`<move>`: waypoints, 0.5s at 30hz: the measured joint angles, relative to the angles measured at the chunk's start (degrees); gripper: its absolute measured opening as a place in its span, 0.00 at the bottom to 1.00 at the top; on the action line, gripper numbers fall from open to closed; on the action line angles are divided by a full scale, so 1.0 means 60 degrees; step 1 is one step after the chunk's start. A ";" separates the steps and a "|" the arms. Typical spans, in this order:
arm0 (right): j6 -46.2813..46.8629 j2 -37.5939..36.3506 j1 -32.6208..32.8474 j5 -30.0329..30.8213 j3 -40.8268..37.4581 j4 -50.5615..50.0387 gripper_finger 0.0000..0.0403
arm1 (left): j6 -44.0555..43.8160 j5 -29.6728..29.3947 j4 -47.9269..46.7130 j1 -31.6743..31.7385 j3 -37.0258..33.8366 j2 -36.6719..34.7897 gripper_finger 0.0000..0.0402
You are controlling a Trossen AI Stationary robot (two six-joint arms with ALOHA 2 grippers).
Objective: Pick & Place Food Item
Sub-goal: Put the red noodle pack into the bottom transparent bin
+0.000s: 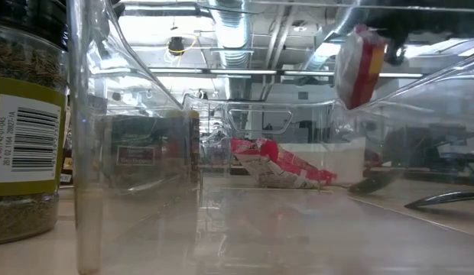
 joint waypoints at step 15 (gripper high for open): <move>-0.0942 0.2148 0.1145 0.0028 0.2302 0.0019 0.00 | 0.0015 0.0000 0.0004 0.0000 0.0000 0.0000 0.21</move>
